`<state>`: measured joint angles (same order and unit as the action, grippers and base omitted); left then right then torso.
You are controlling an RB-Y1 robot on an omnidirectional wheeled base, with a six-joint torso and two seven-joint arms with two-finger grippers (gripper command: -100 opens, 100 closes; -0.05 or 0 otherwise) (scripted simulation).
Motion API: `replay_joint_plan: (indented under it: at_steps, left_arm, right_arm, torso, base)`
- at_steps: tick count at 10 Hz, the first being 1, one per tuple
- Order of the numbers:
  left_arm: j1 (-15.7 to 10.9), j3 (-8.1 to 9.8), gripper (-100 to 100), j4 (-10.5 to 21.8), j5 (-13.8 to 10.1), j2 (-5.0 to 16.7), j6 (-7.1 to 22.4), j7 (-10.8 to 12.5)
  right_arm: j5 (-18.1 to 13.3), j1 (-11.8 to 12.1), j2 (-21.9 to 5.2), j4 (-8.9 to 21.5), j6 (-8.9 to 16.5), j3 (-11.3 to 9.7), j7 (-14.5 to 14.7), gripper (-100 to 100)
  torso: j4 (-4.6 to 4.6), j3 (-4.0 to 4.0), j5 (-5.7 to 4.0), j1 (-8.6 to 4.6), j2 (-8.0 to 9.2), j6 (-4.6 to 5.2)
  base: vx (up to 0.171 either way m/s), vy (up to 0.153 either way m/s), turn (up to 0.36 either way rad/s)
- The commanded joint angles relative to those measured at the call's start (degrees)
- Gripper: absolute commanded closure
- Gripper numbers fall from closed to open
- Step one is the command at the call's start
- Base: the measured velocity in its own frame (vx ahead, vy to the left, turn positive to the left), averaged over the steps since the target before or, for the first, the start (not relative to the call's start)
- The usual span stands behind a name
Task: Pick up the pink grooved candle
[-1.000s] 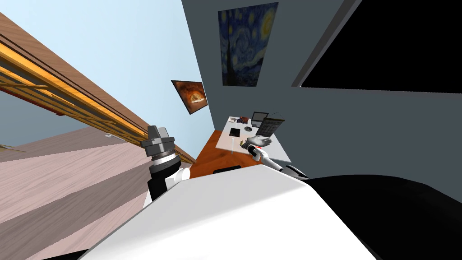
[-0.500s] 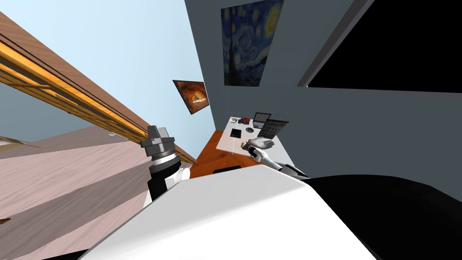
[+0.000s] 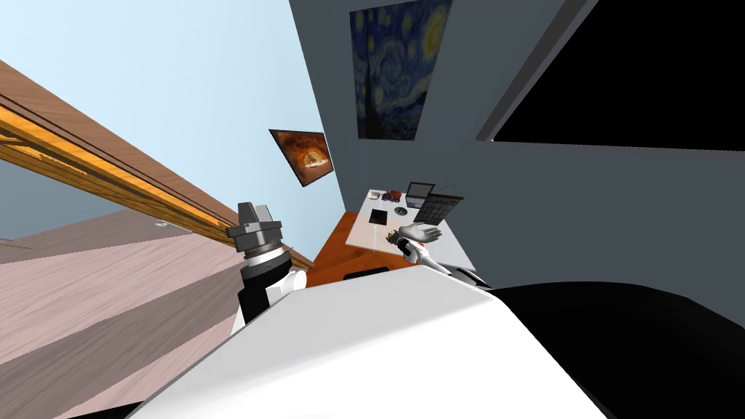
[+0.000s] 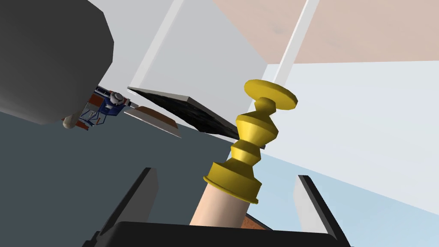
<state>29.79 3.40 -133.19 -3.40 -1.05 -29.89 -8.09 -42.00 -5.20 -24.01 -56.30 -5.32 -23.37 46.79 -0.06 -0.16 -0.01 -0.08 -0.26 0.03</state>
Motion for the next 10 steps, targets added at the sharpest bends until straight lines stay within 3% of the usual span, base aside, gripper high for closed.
replay_joint_plan:
  at_steps: [1,5,6,7,10]
  left_arm:
    - [0.0,0.0,0,0.0,0.0,0.0,0.0,0.0]
    - [-0.01,0.0,0,0.0,0.0,0.0,0.0,0.0]
    - [-0.01,0.0,0,0.0,0.0,0.0,0.0,0.0]
    - [-0.01,0.0,0,0.0,0.0,0.0,0.0,0.0]
    - [-0.02,-0.01,0,0.0,0.0,-0.01,0.0,0.0]
  right_arm:
    - [0.0,0.0,0.0,0.0,0.0,0.0,0.0,100]
    - [0.06,-0.02,0.03,-0.01,-0.06,0.02,-0.1,100]
    - [0.06,-0.02,0.03,-0.01,-0.06,0.02,-0.1,0]
    - [0.71,-0.44,-1.56,0.14,-0.22,-0.37,-1.15,100]
    - [1.63,-0.69,-3.54,-1.02,0.62,-1.82,-2.72,100]
  torso:
    - [0.0,0.0,0.0,0.0,0.0,0.0]
    - [0.06,0.15,0.06,0.11,0.25,-0.01]
    - [0.06,0.15,0.06,0.11,0.25,-0.01]
    - [0.06,0.15,0.06,0.11,0.26,-0.01]
    - [0.13,0.39,0.1,0.23,0.68,-0.01]
  base:
    - [0.01,-0.003,0.003]
    - [0.0,0.0,0.0]
    - [0.0,0.0,0.0]
    - [-0.068,0.031,0.11]
    - [-0.089,0.025,0.054]
